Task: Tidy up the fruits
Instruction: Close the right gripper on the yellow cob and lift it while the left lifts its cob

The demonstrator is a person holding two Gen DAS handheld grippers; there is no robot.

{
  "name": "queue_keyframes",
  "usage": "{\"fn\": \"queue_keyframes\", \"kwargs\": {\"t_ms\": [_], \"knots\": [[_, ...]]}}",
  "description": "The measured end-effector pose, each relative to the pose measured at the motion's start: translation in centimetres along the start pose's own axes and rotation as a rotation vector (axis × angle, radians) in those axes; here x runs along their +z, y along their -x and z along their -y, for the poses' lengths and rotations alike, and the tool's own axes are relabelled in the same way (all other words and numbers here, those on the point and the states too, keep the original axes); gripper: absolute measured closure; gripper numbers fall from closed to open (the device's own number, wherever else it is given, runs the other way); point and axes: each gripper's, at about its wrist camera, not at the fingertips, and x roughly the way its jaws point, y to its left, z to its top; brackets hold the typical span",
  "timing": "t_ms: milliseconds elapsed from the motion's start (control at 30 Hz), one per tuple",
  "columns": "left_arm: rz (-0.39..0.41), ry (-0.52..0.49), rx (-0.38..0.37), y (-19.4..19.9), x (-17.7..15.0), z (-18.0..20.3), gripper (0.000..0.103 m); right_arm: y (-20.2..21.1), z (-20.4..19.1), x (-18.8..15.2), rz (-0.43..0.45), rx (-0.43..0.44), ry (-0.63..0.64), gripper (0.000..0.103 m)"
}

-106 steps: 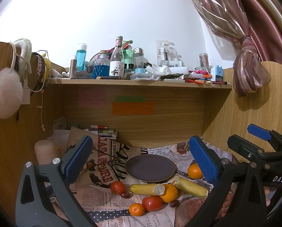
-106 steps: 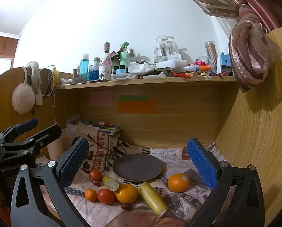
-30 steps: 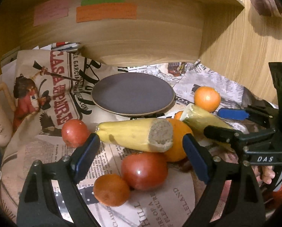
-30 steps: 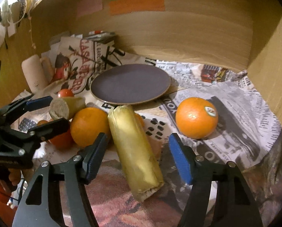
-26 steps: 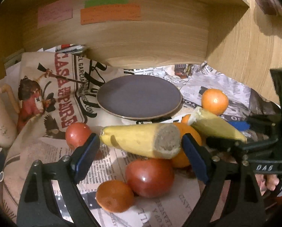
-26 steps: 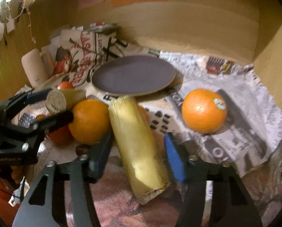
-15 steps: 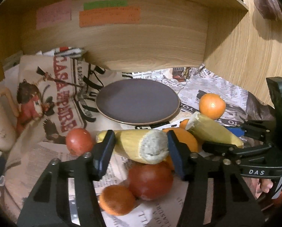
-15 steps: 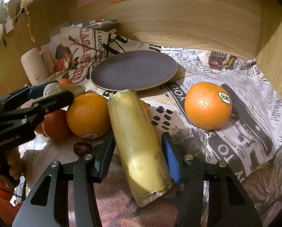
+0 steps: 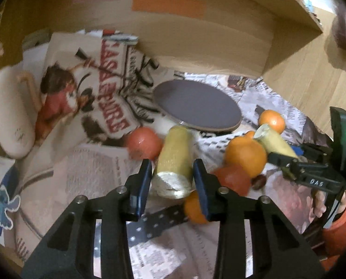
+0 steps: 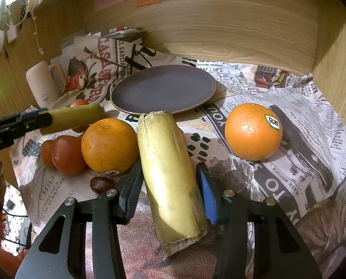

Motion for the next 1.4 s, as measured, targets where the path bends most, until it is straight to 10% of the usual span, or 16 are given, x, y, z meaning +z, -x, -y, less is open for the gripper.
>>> {"fn": "queue_keyframes", "kwargs": {"t_ms": [800,1400], "knots": [[-0.171,-0.236,-0.048,-5.6,4.3,3.2,0.06,0.1,0.2,0.6,0.0,-0.012,0.019,0.06],[-0.314,-0.226,-0.129,-10.0,5.0,2.5,0.067,-2.1,0.9,1.2,-0.062,-0.017,-0.025,0.065]]}}
